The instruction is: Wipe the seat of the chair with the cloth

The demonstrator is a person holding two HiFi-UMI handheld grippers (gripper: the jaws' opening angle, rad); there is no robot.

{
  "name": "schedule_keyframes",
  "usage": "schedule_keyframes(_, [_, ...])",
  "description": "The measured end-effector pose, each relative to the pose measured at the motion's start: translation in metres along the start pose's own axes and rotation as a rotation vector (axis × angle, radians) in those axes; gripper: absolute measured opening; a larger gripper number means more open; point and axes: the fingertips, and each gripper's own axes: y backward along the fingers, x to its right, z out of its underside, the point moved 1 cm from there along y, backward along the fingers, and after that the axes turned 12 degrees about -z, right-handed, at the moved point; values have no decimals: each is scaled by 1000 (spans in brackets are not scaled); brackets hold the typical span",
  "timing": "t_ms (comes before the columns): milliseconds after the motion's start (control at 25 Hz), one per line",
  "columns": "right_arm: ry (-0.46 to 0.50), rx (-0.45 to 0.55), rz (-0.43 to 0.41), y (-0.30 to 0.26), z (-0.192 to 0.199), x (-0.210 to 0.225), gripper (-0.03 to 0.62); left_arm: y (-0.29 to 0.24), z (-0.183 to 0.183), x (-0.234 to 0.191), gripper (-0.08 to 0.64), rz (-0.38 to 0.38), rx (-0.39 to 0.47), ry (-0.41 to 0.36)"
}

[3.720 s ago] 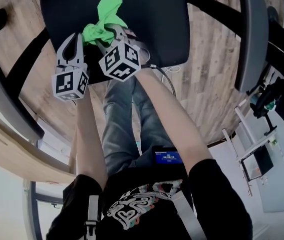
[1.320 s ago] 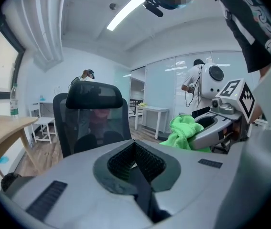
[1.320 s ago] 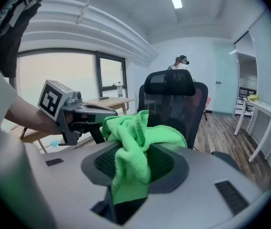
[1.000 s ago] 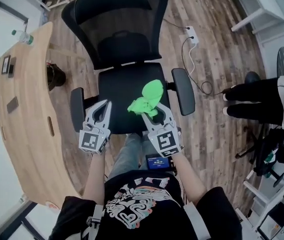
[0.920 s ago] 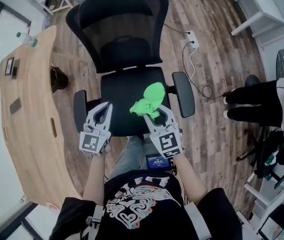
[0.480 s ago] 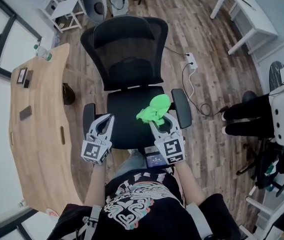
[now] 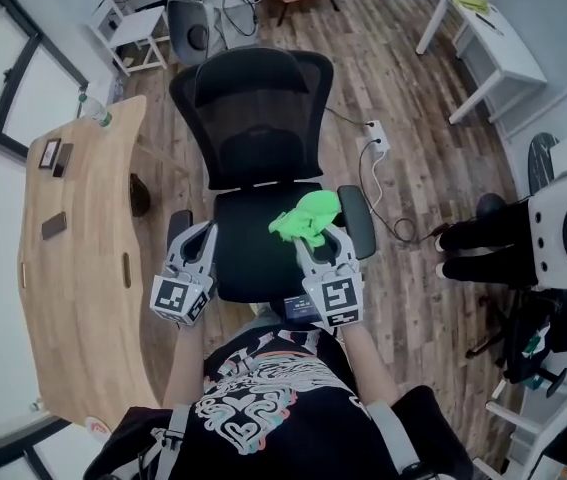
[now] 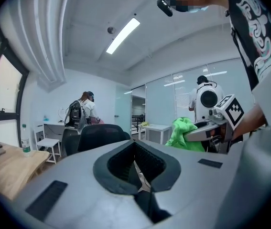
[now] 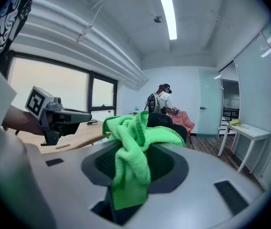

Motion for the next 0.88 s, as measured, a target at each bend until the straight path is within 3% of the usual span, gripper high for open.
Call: schedule_keyframes(880, [39, 77, 2, 2, -31, -6, 143, -6, -18, -1, 2, 4, 50, -13])
